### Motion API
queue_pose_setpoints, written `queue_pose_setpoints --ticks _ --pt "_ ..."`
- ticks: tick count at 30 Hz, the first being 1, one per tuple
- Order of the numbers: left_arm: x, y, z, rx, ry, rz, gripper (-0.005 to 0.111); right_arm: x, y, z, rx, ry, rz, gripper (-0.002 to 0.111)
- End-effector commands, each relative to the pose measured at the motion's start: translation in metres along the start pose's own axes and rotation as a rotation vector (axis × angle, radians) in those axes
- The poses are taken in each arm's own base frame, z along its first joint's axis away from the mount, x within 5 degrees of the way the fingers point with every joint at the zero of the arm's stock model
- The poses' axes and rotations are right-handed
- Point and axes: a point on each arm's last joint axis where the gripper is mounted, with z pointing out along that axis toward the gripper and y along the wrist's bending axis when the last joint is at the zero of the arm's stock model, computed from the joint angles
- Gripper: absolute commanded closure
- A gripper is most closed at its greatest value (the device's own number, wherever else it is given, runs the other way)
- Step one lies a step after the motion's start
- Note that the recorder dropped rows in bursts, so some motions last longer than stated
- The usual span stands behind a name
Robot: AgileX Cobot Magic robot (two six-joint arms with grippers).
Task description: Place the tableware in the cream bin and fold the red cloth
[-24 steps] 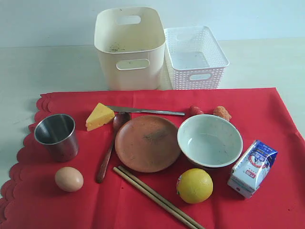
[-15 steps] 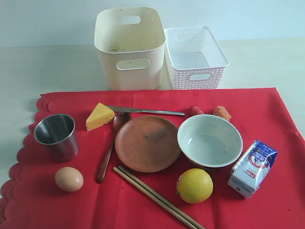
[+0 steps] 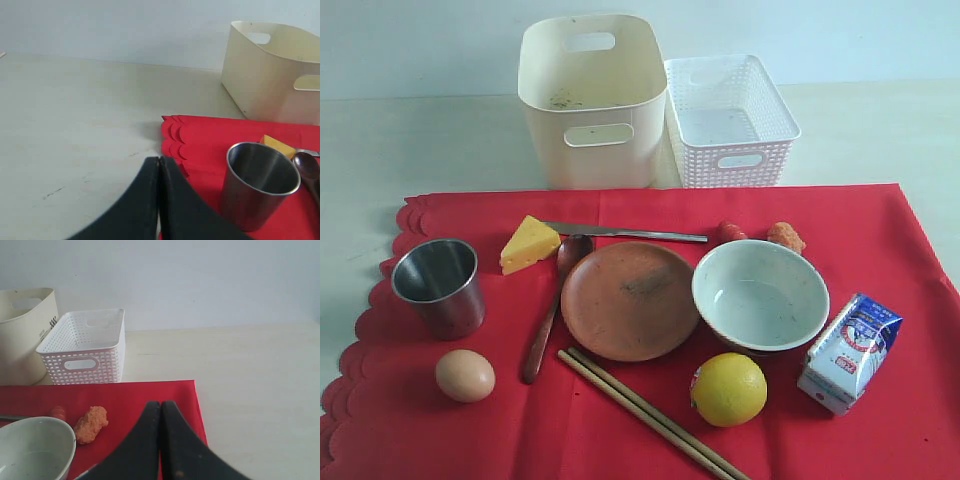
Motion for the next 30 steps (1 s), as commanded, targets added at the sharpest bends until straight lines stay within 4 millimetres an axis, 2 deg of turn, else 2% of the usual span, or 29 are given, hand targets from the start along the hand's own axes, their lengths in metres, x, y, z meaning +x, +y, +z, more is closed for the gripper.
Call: queue_pose_setpoints --ticks 1,24,30 --pt "0.0003 0.0002 -0.0002 -0.002 -0.007 -0.005 0.106 0.0004 0.0000 -0.0001 -0.001 -0.010 -0.005 0.108" --pt "0.0003 0.0002 -0.0002 -0.002 -0.007 -0.005 0.106 0.0004 0.0000 -0.0001 -0.001 -0.010 -0.005 0.108" --pt "0.0001 0.0030 -0.0003 -0.053 -0.011 -0.017 0.106 -0.0003 0.0000 -0.0001 -0.001 -0.018 -0.007 0.108"
